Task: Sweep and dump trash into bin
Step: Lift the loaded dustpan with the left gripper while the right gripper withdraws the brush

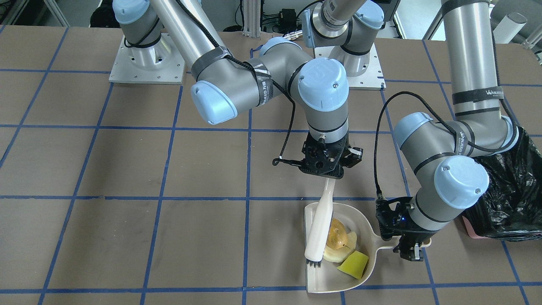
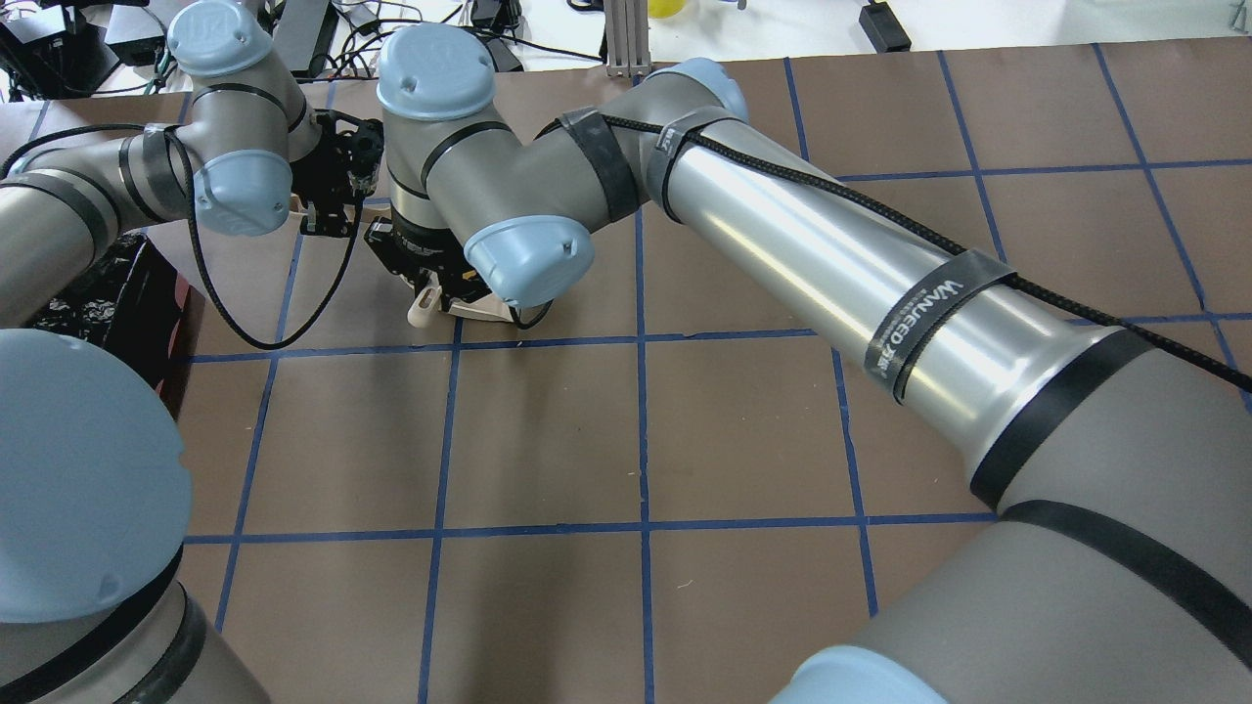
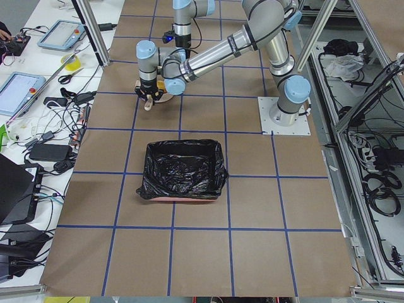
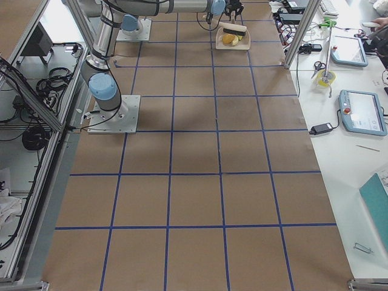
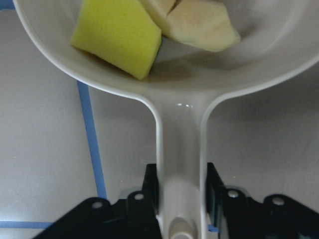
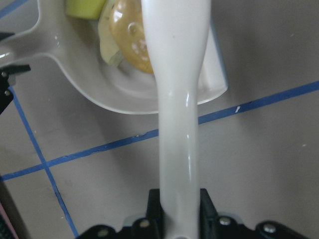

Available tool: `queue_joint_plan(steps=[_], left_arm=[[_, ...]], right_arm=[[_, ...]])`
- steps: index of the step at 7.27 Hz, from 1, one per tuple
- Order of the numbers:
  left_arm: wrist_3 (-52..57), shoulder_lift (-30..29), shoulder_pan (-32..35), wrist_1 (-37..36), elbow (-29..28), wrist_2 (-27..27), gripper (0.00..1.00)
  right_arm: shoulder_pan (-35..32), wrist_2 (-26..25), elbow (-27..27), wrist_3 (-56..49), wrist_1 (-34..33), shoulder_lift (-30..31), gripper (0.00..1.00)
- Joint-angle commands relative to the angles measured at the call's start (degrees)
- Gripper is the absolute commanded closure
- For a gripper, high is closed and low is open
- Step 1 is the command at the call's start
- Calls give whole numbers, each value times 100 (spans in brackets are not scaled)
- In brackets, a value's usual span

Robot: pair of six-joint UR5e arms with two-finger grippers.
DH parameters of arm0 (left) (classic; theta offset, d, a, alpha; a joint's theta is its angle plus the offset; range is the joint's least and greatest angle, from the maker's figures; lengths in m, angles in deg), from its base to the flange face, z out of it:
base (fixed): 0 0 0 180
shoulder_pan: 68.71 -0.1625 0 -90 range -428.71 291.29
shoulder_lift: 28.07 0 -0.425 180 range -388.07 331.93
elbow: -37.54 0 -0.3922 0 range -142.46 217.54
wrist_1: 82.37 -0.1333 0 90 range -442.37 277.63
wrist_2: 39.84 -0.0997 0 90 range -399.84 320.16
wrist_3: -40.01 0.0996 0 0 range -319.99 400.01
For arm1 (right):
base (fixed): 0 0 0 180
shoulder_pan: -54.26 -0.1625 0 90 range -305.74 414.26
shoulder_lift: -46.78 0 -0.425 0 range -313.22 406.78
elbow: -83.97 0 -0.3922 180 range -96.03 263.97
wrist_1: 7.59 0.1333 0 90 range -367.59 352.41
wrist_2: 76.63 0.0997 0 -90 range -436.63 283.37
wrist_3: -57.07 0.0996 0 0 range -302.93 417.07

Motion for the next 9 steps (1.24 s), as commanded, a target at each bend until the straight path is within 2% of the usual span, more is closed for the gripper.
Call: queue_joint_plan(steps=[1,3,4,5,7,9], left_arm=[[-7,-9,-47,-6,16,106,100],[-16,52,-240,46,51,615,100],[-16,122,-424,525,-18,1086,100],[-7,271,-626,756,-19,1283,100],[124,753,-1056,1990,-272,1696,100],[1191,1106,-1845,3126,-703,1689,100]], right_arm=[[460,-307,-48,-438,751,405,100],[1100,-658,-153,-1733,1673,896,100],[1574,-677,-319,-2332,2017,1265,100],[2092,-817,-590,-3191,2186,1642,100],[3077,-1326,-1406,-4512,2083,2171,100],[3903,-1477,-1891,-5340,2030,2419,100]])
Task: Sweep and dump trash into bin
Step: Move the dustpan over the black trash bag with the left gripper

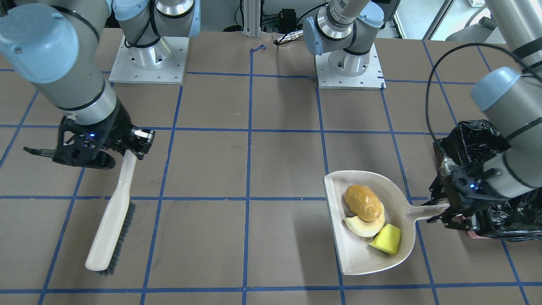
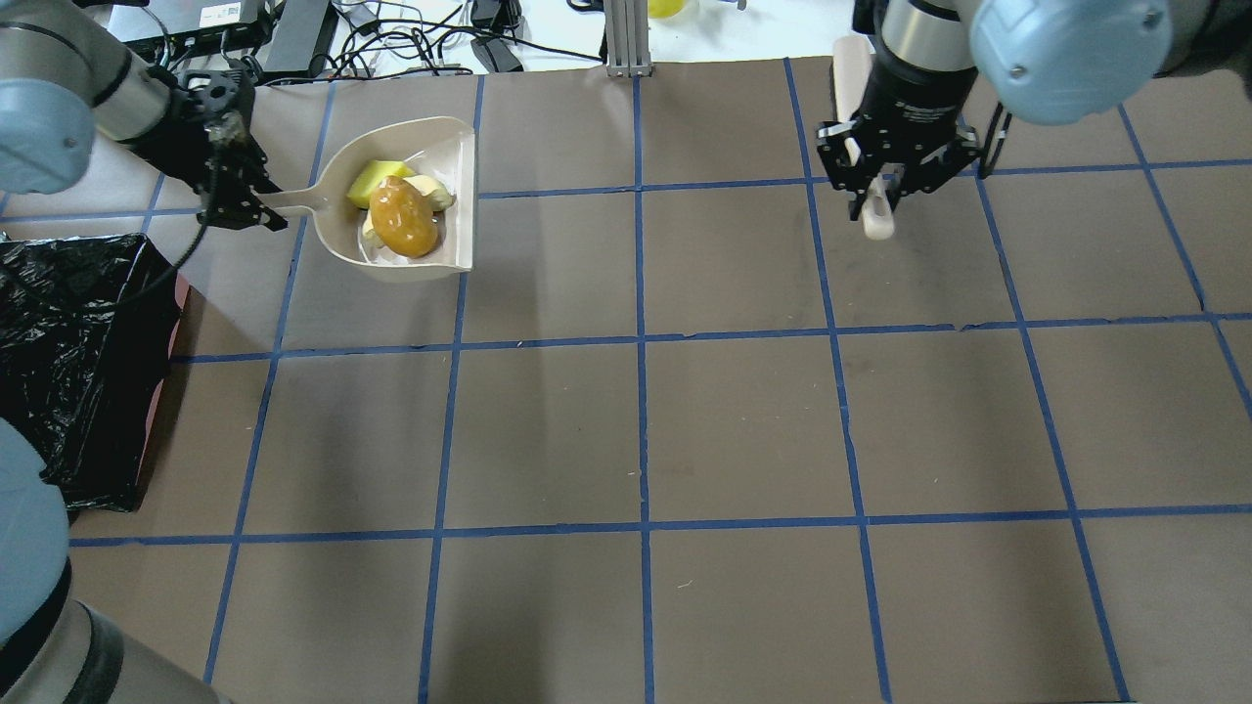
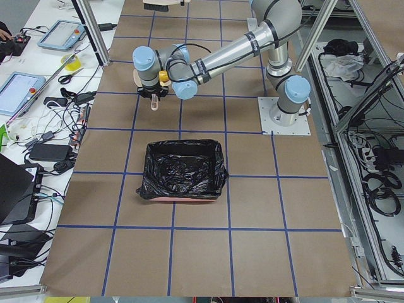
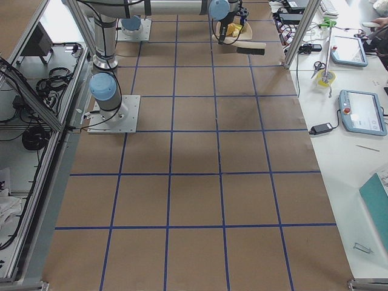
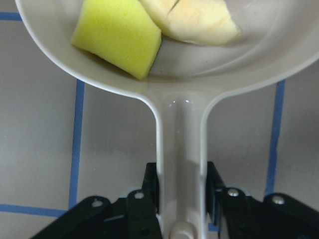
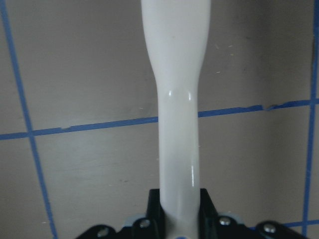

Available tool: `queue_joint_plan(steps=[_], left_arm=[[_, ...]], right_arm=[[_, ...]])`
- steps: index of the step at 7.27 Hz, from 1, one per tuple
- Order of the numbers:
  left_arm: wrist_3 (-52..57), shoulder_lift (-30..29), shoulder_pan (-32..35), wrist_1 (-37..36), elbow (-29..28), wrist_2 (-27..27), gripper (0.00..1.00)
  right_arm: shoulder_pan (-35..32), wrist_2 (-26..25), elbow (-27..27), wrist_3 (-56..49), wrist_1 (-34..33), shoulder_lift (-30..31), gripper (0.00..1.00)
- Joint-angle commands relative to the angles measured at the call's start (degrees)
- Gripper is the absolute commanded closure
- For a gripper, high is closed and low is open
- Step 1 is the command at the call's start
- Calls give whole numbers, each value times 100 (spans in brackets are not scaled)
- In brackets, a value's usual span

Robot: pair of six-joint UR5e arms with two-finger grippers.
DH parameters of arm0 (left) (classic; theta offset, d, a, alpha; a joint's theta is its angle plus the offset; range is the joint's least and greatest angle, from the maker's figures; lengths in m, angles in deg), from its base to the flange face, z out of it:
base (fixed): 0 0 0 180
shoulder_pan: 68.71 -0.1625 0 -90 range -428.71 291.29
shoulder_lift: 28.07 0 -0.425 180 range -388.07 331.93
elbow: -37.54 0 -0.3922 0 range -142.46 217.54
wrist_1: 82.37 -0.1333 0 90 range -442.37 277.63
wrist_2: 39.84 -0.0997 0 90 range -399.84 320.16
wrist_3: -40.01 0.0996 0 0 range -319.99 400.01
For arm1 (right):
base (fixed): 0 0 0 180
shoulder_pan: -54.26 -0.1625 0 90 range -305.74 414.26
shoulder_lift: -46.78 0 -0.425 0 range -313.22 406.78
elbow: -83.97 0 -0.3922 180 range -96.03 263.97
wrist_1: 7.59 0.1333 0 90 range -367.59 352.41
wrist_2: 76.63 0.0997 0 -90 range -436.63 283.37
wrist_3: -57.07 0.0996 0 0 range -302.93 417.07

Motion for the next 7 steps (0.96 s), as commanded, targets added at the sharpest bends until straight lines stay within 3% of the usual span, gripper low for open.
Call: queue_joint_plan(steps=[1,3,5,7], left_arm=[[1237,386,-993,1017,-372,60,100],[1952,510,-1828,1169,-600,-306,100],[2471,510,-2506,1091,-899,-755,100],[2552,510,-2729,994,-1355,-1482,100]], right_arm=[[1039,-211,-650,-1088,-256,163,100],[1500,-238,-1501,-1829,-1282,137,100],[1553,-755,-1663,-2163,-1671,-81,100],[1930,-670,-1664,-2506,-1866,-319,100]])
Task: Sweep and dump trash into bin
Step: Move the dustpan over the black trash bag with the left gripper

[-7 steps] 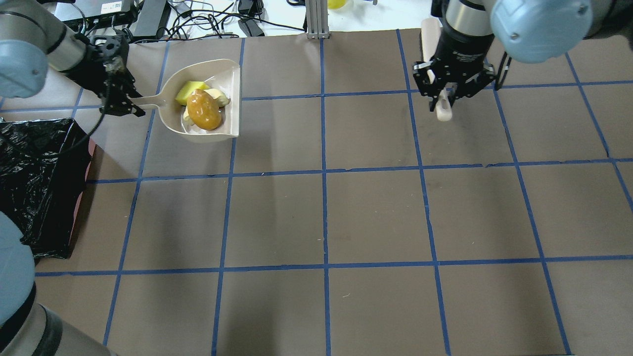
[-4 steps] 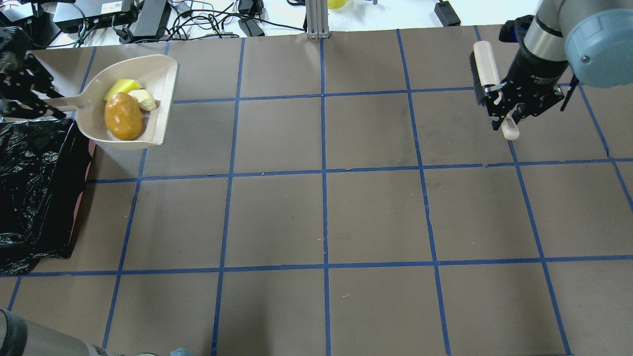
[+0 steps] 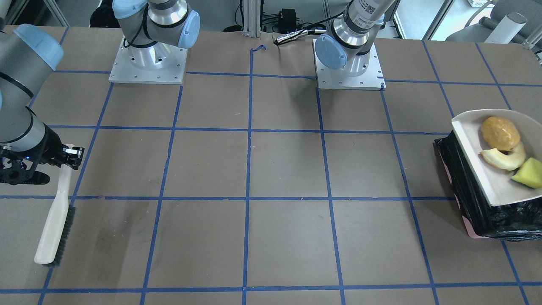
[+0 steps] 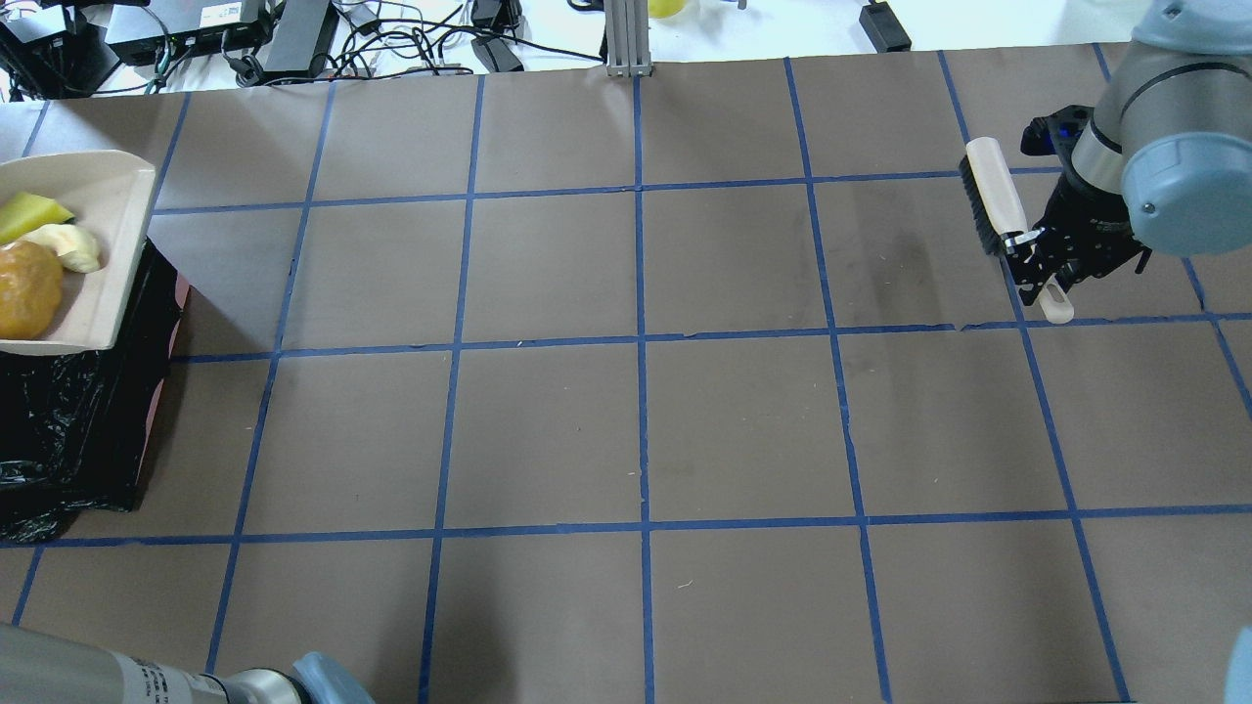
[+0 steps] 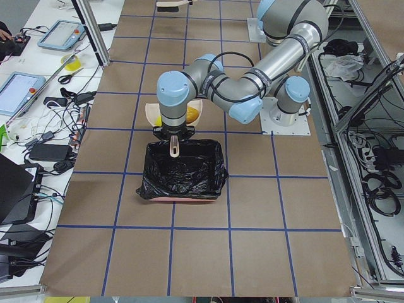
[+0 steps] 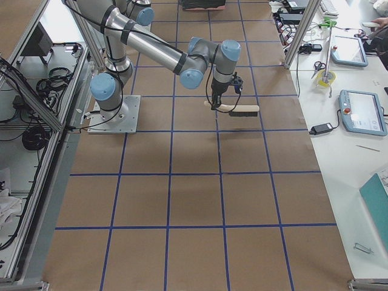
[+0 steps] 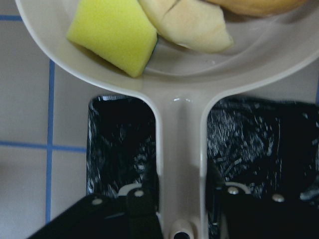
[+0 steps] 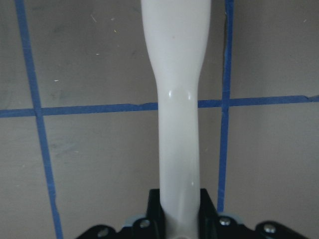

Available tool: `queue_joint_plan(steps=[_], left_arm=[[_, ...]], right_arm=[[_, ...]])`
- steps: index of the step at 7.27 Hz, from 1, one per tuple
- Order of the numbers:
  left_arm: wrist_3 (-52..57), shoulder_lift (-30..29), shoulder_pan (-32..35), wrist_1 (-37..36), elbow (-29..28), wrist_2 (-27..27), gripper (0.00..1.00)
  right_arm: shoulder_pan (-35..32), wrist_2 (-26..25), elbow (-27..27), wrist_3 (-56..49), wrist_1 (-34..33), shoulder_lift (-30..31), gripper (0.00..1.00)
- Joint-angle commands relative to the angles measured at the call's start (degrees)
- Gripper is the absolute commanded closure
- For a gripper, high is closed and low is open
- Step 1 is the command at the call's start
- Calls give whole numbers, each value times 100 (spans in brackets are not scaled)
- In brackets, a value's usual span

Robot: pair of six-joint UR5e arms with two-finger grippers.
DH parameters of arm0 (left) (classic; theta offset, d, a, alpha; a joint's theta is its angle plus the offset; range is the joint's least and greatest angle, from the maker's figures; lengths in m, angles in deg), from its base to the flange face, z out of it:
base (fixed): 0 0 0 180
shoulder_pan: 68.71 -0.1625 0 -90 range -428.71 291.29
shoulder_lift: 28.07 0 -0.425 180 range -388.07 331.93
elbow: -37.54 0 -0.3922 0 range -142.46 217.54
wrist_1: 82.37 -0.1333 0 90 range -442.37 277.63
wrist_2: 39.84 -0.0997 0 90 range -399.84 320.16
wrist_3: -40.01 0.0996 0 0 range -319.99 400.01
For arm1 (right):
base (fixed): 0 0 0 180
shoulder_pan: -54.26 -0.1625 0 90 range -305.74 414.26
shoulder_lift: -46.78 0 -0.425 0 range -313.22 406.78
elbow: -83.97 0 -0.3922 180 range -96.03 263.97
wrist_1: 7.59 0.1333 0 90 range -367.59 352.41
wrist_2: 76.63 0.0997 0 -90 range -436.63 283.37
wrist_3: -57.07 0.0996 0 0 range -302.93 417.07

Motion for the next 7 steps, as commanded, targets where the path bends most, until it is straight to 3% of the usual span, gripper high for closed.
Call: queue_joint_plan(steps=[1,3,7], left_arm=[[158,-25,-225,-169,-397,-782,100],[606,-94,-226,-1027,-372,-1588,100],[739,-218,-34,-1425,-275,-2812,100]], right_arm=[[224,6,-16,-243,-266,-257,100],[224,93,-16,-181,-302,-311,100],[224,252,-16,-181,-478,-487,100]])
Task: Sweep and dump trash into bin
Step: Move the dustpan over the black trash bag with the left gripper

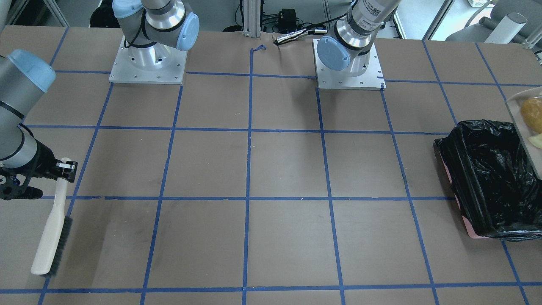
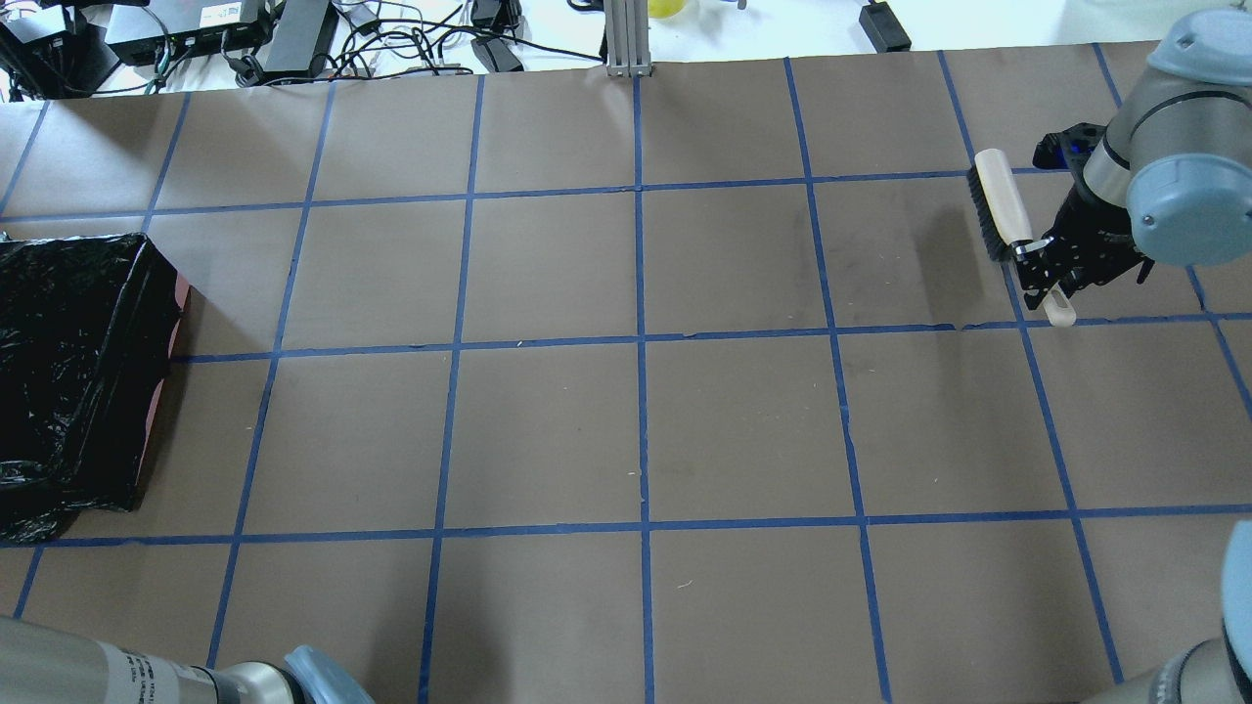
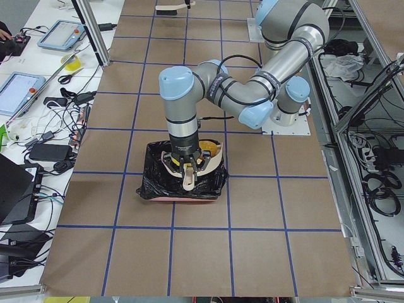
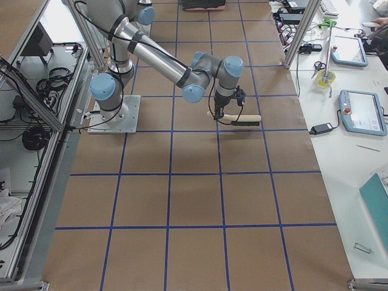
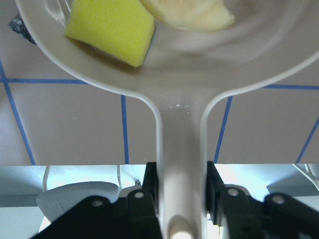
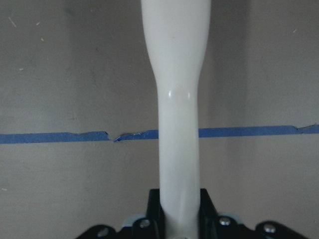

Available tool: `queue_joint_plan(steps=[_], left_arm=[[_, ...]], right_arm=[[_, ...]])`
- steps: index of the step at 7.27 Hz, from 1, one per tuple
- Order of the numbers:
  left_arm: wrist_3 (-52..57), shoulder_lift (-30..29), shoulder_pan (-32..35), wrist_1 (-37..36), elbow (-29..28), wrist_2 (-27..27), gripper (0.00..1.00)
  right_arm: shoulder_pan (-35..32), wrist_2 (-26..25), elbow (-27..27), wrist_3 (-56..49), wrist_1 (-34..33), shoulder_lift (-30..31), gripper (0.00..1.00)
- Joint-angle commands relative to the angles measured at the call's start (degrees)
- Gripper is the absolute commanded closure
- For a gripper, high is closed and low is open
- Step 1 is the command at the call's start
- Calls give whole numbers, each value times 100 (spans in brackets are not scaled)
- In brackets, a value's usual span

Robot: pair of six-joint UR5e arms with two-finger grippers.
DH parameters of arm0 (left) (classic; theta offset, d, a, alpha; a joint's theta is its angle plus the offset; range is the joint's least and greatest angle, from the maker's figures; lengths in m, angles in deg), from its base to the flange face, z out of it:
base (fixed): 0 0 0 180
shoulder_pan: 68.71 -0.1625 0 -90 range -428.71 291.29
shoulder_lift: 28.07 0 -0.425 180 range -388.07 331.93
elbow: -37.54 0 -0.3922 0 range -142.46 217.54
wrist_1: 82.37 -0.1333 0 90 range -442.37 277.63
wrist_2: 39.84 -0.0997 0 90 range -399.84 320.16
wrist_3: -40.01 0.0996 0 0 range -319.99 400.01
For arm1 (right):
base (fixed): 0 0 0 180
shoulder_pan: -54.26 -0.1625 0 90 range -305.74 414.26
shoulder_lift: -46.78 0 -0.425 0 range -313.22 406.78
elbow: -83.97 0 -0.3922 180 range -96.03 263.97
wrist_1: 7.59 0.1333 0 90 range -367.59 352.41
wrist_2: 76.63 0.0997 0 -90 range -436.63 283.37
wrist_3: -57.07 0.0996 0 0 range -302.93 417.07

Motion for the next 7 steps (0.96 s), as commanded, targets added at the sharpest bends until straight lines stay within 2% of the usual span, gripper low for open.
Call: queue_joint_plan(steps=[1,4,7], left_arm=[[38,-145,250,-248,49,-552,100],[300,-181,305,-493,14,-553,100],[1501,-269,470,-1956,66,-728,100]], right_arm=[[0,33,-1,0,-37,-74,100],[0,6,-1,0,-28,-144,100],[0,-20,-10,-52,-2,-153,100]])
